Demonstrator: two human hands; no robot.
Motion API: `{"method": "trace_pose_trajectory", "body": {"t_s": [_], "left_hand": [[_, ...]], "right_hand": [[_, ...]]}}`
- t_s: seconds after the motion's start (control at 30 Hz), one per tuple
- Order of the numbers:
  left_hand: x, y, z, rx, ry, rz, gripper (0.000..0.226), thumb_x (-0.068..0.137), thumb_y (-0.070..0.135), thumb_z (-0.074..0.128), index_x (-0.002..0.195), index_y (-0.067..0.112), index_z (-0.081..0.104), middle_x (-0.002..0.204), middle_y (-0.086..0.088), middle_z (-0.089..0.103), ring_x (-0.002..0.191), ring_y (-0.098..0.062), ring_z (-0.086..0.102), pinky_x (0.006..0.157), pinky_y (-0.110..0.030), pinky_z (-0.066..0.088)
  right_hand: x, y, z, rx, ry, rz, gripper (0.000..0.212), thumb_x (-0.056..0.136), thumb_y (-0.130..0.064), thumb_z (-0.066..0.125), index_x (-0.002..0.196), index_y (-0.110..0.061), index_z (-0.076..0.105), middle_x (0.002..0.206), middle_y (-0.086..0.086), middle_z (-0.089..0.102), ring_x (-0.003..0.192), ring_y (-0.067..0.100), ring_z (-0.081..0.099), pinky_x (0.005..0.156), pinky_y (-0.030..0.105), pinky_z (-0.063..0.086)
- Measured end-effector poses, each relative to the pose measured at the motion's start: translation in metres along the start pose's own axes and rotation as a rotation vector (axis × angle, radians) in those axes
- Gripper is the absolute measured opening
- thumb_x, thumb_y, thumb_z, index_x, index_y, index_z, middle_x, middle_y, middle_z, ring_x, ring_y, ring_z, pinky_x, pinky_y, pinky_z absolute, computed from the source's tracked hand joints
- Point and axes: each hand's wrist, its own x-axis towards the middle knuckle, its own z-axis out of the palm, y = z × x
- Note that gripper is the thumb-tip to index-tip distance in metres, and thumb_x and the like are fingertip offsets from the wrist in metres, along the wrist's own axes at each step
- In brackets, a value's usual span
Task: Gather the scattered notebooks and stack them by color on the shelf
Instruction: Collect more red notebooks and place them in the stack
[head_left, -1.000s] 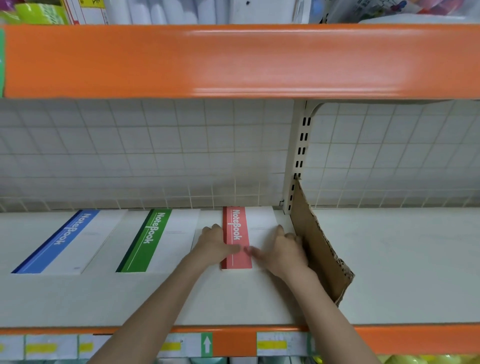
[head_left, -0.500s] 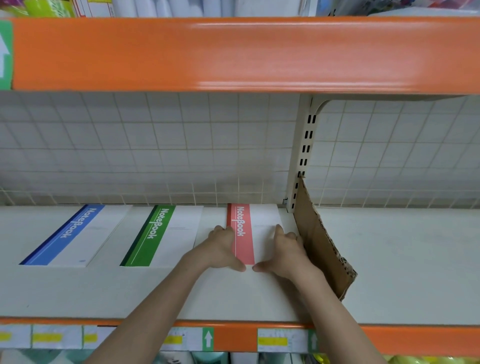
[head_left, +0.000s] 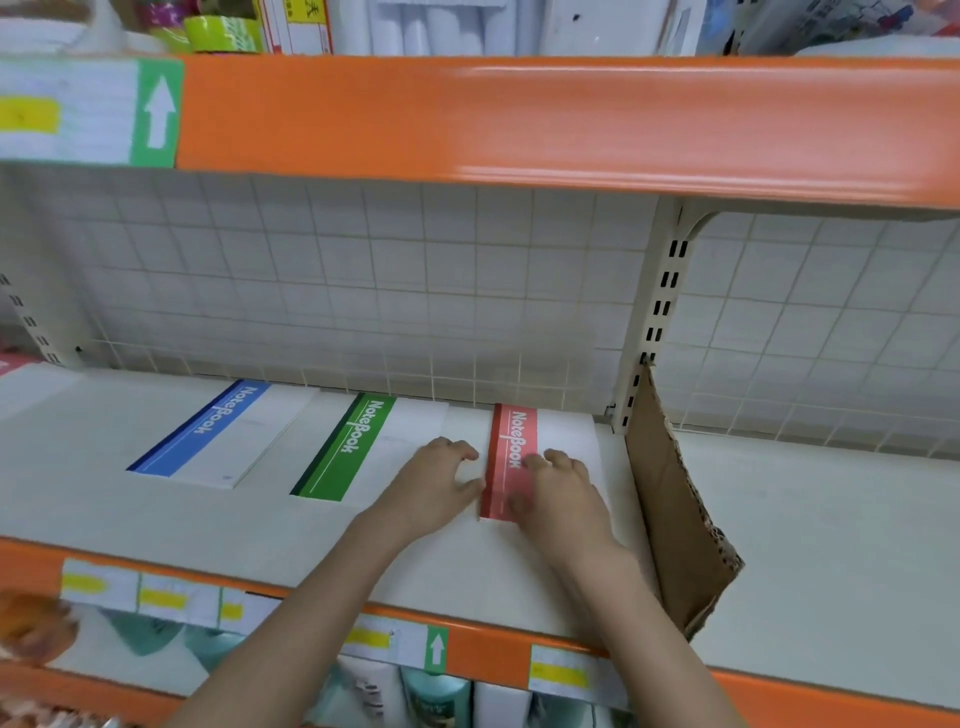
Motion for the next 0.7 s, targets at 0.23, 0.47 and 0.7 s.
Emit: {"method": "trace_pose_trajectory", "body": {"t_s": [0.23, 0.47, 0.7], "left_hand": [[-0.057, -0.057, -0.045, 0.138, 0.196, -0.129, 0.031, 0.094, 0.024, 0.054, 0.124, 0.016, 0.059, 0.125, -0.005, 0.057, 0.108, -0.020, 0.057, 0.090, -0.030, 0.047], [-0.126, -0.115, -0.096, 0.293, 0.261, -0.346, 0.036, 0.095, 0.026, 0.049, 0.130, 0.017, 0.052, 0.126, -0.006, 0.053, 0.111, -0.024, 0.054, 0.092, -0.037, 0.045], [-0.207, -0.173, -0.147, 0.420, 0.301, -0.515, 0.041, 0.097, 0.031, 0.045, 0.134, 0.014, 0.045, 0.127, -0.006, 0.050, 0.110, -0.026, 0.054, 0.085, -0.039, 0.049]], "right_hand": [[0.000, -0.066, 0.031, 0.084, -0.054, -0.288, 0.037, 0.094, -0.030, 0.050, 0.129, -0.017, 0.052, 0.127, 0.006, 0.056, 0.116, 0.026, 0.052, 0.092, 0.034, 0.047], [-0.005, -0.155, 0.063, 0.084, -0.144, -0.562, 0.040, 0.095, -0.031, 0.050, 0.133, -0.020, 0.049, 0.129, 0.005, 0.054, 0.118, 0.023, 0.050, 0.092, 0.031, 0.045], [-0.025, -0.256, 0.094, 0.070, -0.228, -0.740, 0.043, 0.096, -0.031, 0.047, 0.137, -0.018, 0.043, 0.131, 0.007, 0.050, 0.119, 0.025, 0.048, 0.090, 0.033, 0.046]]}}
